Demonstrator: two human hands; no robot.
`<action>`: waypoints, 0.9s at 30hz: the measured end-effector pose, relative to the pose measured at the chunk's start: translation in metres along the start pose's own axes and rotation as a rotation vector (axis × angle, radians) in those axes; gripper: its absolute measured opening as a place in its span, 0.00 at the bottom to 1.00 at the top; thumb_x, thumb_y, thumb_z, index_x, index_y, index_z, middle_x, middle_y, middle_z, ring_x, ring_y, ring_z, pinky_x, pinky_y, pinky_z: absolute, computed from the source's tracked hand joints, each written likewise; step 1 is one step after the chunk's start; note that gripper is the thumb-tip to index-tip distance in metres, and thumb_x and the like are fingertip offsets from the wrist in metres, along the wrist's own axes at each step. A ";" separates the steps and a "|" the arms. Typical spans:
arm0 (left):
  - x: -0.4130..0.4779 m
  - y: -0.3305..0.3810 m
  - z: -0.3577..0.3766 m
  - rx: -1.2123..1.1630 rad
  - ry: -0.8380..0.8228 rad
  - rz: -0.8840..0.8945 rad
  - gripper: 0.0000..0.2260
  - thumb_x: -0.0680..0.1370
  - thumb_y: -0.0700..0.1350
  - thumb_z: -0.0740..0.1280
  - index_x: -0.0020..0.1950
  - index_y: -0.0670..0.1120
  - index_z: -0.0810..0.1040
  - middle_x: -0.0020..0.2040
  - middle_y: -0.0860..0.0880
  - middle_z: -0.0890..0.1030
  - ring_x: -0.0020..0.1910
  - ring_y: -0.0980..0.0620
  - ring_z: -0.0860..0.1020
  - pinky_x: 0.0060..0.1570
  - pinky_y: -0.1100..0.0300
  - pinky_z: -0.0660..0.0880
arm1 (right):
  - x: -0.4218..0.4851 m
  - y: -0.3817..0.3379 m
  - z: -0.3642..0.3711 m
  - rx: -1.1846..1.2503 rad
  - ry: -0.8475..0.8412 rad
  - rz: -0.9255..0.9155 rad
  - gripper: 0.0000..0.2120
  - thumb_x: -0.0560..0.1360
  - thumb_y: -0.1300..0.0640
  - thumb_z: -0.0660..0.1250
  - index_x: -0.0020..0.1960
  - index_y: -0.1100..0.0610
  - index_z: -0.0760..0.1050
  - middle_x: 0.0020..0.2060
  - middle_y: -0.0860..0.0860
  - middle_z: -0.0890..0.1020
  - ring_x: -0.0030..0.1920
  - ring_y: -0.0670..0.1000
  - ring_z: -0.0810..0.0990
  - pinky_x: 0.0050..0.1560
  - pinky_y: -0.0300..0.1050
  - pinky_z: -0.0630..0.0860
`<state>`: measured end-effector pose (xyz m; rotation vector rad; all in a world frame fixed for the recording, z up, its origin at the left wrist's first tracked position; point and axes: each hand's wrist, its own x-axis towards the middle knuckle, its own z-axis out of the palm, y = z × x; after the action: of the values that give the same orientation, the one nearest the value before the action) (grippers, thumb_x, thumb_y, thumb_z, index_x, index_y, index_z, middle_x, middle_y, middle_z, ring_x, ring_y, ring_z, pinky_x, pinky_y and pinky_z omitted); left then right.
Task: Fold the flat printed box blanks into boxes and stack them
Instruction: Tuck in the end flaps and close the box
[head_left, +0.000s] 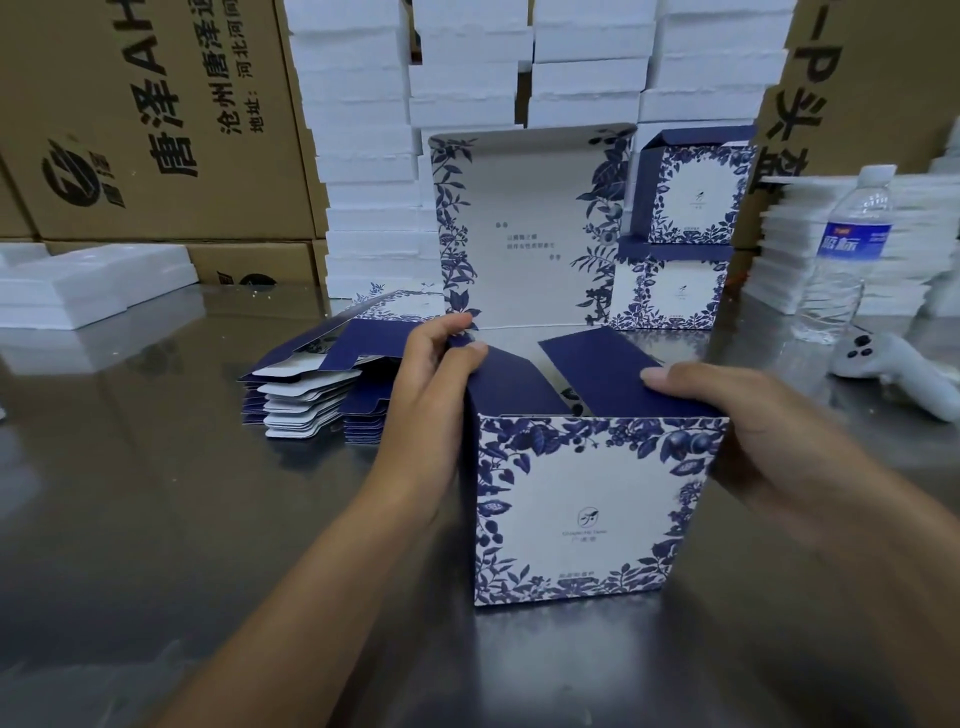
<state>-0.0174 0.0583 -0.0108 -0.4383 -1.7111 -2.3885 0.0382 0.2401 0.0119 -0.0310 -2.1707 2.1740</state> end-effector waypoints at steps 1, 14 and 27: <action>0.000 0.000 0.000 -0.007 -0.009 -0.003 0.10 0.79 0.39 0.60 0.58 0.47 0.75 0.48 0.52 0.78 0.36 0.62 0.78 0.34 0.70 0.74 | -0.001 0.000 0.001 0.011 -0.009 -0.001 0.17 0.50 0.49 0.72 0.35 0.58 0.83 0.38 0.58 0.85 0.34 0.54 0.82 0.48 0.50 0.76; -0.004 0.002 0.001 -0.077 -0.140 -0.045 0.12 0.79 0.39 0.59 0.56 0.51 0.77 0.34 0.56 0.80 0.39 0.54 0.78 0.38 0.63 0.75 | 0.002 -0.005 -0.002 -0.198 0.063 -0.243 0.25 0.73 0.67 0.63 0.19 0.54 0.66 0.22 0.52 0.71 0.22 0.47 0.68 0.23 0.33 0.63; -0.002 0.001 0.000 -0.045 -0.134 -0.055 0.12 0.77 0.35 0.59 0.52 0.50 0.75 0.43 0.48 0.74 0.37 0.53 0.74 0.38 0.60 0.71 | 0.017 -0.012 -0.005 -0.168 0.068 -0.012 0.10 0.72 0.57 0.67 0.46 0.63 0.81 0.41 0.63 0.84 0.38 0.59 0.81 0.42 0.46 0.76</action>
<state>-0.0149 0.0583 -0.0109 -0.5776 -1.7485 -2.4925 0.0220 0.2466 0.0244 -0.0994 -2.3025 1.9480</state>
